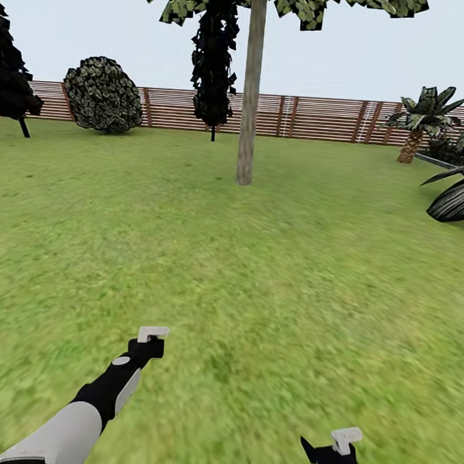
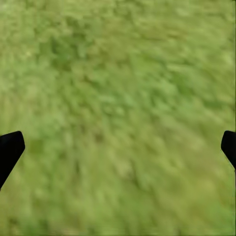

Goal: In the garden, pick up the pesticide atomizer on the floor and spray pesticide onto both trees until each tree trunk is fully covered.

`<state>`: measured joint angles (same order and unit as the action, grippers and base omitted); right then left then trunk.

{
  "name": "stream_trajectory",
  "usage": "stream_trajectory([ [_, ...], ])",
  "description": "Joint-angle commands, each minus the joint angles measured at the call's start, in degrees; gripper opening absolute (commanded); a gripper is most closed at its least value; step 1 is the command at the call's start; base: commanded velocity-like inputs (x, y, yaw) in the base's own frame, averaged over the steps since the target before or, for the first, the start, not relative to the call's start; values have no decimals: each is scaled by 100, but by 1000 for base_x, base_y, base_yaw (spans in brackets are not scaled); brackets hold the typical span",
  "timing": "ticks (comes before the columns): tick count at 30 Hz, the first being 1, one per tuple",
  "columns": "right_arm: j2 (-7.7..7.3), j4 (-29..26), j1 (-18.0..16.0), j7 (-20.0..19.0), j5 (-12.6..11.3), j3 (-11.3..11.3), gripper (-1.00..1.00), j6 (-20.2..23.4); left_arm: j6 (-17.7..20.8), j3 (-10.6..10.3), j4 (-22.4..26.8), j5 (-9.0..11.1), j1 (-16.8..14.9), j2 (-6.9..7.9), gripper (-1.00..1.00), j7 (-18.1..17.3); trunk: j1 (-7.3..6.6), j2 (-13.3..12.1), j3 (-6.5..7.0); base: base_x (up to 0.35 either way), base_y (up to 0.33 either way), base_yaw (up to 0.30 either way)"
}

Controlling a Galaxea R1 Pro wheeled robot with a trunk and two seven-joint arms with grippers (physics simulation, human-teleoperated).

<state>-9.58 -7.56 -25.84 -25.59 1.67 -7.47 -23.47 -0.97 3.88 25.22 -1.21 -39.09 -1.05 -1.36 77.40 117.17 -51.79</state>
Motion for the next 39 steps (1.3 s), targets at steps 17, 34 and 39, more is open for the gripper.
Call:
stream_trajectory([
  [17,0,0,0,-3,0,0,100,0,0,0,1,-2,-2,0,-100,4,0,0,0,338,0,0],
  [34,0,0,0,1,0,0,100,0,0,-1,-7,7,-2,-5,-100,4,0,0,0,338,0,0],
  [39,0,0,0,1,0,0,100,0,0,-1,-8,7,0,-8,-100,4,0,0,0,338,0,0],
])
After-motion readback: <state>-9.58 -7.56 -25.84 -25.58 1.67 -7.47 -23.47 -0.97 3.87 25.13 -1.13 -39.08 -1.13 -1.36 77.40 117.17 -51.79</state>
